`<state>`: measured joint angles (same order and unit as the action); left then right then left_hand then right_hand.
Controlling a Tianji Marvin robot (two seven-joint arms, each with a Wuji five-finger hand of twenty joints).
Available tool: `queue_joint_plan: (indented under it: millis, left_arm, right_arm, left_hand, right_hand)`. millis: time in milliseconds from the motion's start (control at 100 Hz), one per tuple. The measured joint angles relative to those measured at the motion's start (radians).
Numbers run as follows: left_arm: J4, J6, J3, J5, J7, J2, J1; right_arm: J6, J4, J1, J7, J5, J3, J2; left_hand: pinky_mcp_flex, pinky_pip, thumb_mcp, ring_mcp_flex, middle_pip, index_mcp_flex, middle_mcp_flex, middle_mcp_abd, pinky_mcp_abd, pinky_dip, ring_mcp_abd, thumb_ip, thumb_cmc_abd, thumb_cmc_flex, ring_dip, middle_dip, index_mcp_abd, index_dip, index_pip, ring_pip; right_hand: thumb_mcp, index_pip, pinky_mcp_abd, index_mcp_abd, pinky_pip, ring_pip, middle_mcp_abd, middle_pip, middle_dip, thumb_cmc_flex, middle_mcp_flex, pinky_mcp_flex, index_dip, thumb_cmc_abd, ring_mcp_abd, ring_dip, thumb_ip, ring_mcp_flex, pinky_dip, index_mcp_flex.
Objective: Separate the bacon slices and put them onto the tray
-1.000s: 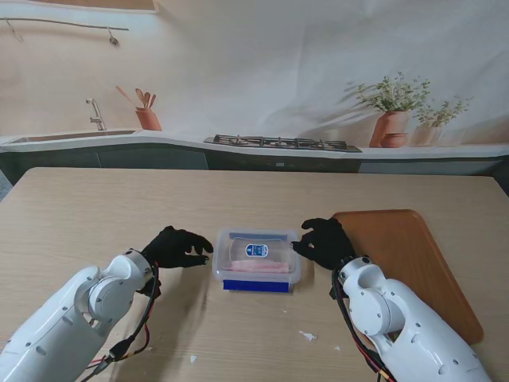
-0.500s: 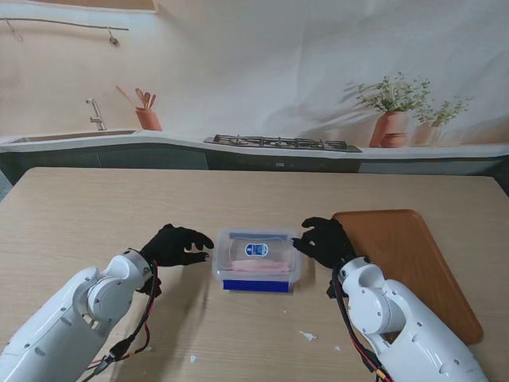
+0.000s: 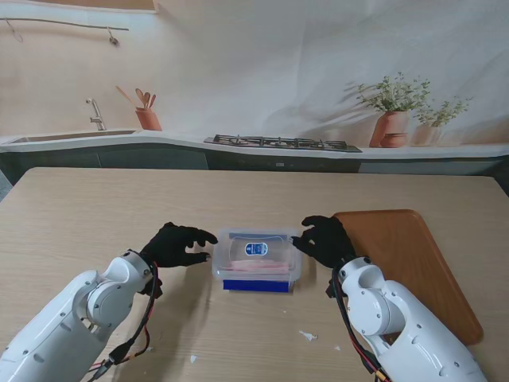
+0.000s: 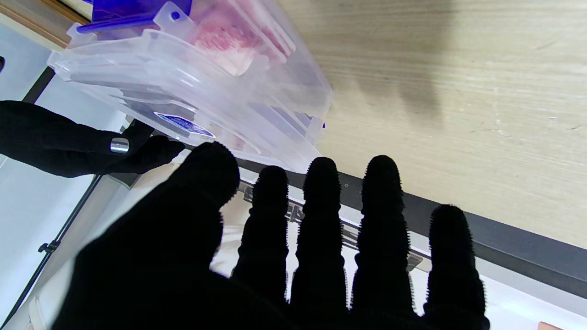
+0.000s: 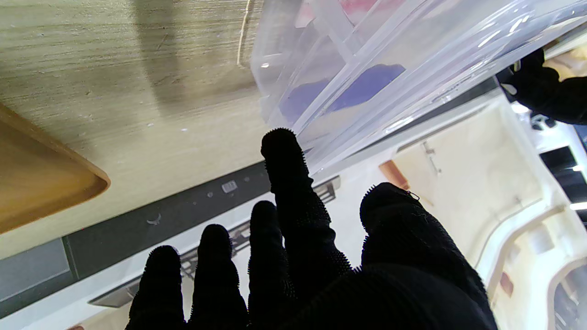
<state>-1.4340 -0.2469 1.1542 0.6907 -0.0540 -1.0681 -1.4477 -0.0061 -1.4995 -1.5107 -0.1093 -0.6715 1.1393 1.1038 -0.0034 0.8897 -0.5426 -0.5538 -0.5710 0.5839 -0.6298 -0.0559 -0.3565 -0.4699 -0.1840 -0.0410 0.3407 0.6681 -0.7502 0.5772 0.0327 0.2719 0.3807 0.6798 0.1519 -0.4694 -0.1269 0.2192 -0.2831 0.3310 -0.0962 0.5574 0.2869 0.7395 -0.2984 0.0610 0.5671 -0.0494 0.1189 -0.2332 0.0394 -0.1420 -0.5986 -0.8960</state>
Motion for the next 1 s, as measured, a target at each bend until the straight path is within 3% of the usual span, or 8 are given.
queue_joint_plan:
  millis: [250, 350, 390, 460, 550, 640, 860, 1000]
  left_arm:
    - [-0.001, 0.016, 0.006, 0.01, 0.089, -0.009, -0.011]
    - [-0.003, 0.02, 0.011, 0.018, 0.087, -0.014, -0.012]
    - [-0.005, 0.027, 0.016, 0.023, 0.078, -0.015, -0.013]
    - [-0.018, 0.039, 0.032, 0.04, 0.017, -0.013, -0.017]
    - [-0.027, 0.038, 0.04, 0.093, -0.054, 0.0, -0.016]
    - [-0.026, 0.033, 0.038, 0.076, -0.11, 0.015, -0.008]
    - [-0.022, 0.022, 0.018, 0.035, -0.222, 0.034, 0.022]
    - [-0.04, 0.05, 0.016, 0.037, -0.313, 0.047, 0.025]
  right_arm:
    - [-0.007, 0.003, 0.002, -0.008, -0.006, -0.002, 0.0]
    - [-0.004, 0.003, 0.003, -0.008, 0.028, -0.004, 0.001]
    - [-0.003, 0.004, 0.003, -0.008, 0.029, -0.005, 0.001]
    - [0.0, 0.004, 0.004, -0.009, 0.024, -0.007, 0.002]
    - [0.006, 0.004, 0.005, -0.009, 0.023, -0.008, 0.003]
    - [0.009, 0.003, 0.004, -0.009, 0.027, -0.009, 0.004]
    - [0.008, 0.002, 0.004, -0.012, 0.042, -0.008, 0.006]
    - [0.008, 0.001, 0.004, -0.015, 0.046, -0.008, 0.007]
  left_hand:
    - [0.024, 0.0, -0.038, -0.025, 0.0, -0.076, -0.025, 0.0, -0.014, 0.001, 0.001, 0.0, 0.0, 0.0, 0.065, -0.045, -0.038, -0.002, 0.004, -0.041]
    - [0.025, 0.0, -0.052, -0.025, 0.0, -0.098, -0.029, 0.0, -0.014, 0.003, 0.001, 0.0, 0.002, -0.001, 0.092, -0.066, -0.059, 0.157, 0.265, -0.068]
    - [0.025, -0.001, -0.045, -0.025, 0.009, -0.056, -0.039, 0.0, -0.014, 0.012, 0.001, -0.002, 0.04, 0.002, 0.103, -0.079, -0.063, 0.206, 0.352, -0.078]
    - [0.025, -0.001, -0.006, -0.025, 0.023, -0.008, -0.045, 0.0, -0.014, 0.013, 0.001, -0.012, 0.063, 0.054, 0.114, -0.095, -0.051, 0.218, 0.39, -0.093]
    - [0.022, -0.017, 0.016, -0.025, 0.049, 0.085, -0.053, 0.0, -0.014, 0.025, 0.001, -0.014, 0.088, 0.097, 0.131, -0.113, -0.031, 0.101, 0.329, -0.128]
    - [0.01, -0.052, 0.001, -0.024, 0.077, 0.132, -0.058, 0.0, -0.014, 0.045, 0.013, -0.016, 0.107, 0.141, 0.155, -0.146, -0.011, 0.025, 0.263, -0.158]
    - [-0.017, -0.079, -0.124, 0.003, 0.105, 0.128, -0.052, 0.0, -0.012, 0.057, 0.015, -0.023, 0.068, 0.175, 0.168, -0.159, 0.044, -0.022, 0.035, -0.183]
    - [-0.018, -0.08, -0.148, 0.018, 0.106, 0.091, -0.021, 0.0, 0.003, 0.05, 0.016, -0.023, 0.067, 0.192, 0.168, -0.168, 0.073, -0.023, 0.003, -0.189]
  right_hand:
    - [0.0, -0.001, 0.001, 0.003, 0.0, 0.0, 0.0, 0.0, 0.0, 0.0, 0.0, -0.002, 0.0, 0.0, -0.01, -0.001, 0.0, 0.0, 0.0, 0.0]
    - [0.003, -0.001, 0.006, 0.02, 0.0, 0.0, 0.0, 0.0, 0.0, 0.011, 0.0, -0.002, 0.0, 0.0, -0.012, -0.001, 0.0, 0.0, 0.0, 0.0]
    - [0.002, -0.001, 0.012, 0.025, 0.0, 0.0, 0.0, 0.0, 0.0, 0.011, 0.0, -0.002, 0.0, 0.0, -0.013, -0.001, 0.0, 0.0, 0.0, 0.0]
    - [0.002, -0.001, 0.012, 0.026, 0.0, 0.0, 0.0, 0.0, 0.0, 0.011, 0.0, -0.002, 0.0, 0.0, -0.013, -0.001, 0.0, 0.0, 0.0, 0.0]
    - [0.002, -0.001, 0.012, 0.026, 0.0, 0.0, 0.0, 0.0, 0.0, 0.011, 0.0, -0.002, 0.0, 0.0, -0.013, -0.001, 0.0, 0.0, 0.0, 0.0]
    - [0.002, -0.001, 0.012, 0.026, 0.0, 0.0, 0.0, 0.0, 0.0, 0.011, 0.0, -0.004, -0.002, 0.0, -0.013, -0.001, 0.0, 0.0, 0.002, 0.0]
    - [0.002, -0.001, 0.012, 0.027, 0.0, 0.0, 0.0, 0.0, 0.0, 0.011, 0.0, -0.004, -0.009, 0.0, -0.013, -0.001, 0.0, 0.0, 0.008, 0.0]
    - [0.002, 0.002, 0.012, 0.027, 0.0, 0.0, 0.0, 0.0, 0.0, 0.011, 0.0, -0.006, -0.01, 0.0, -0.013, -0.001, 0.0, 0.0, 0.008, 0.004]
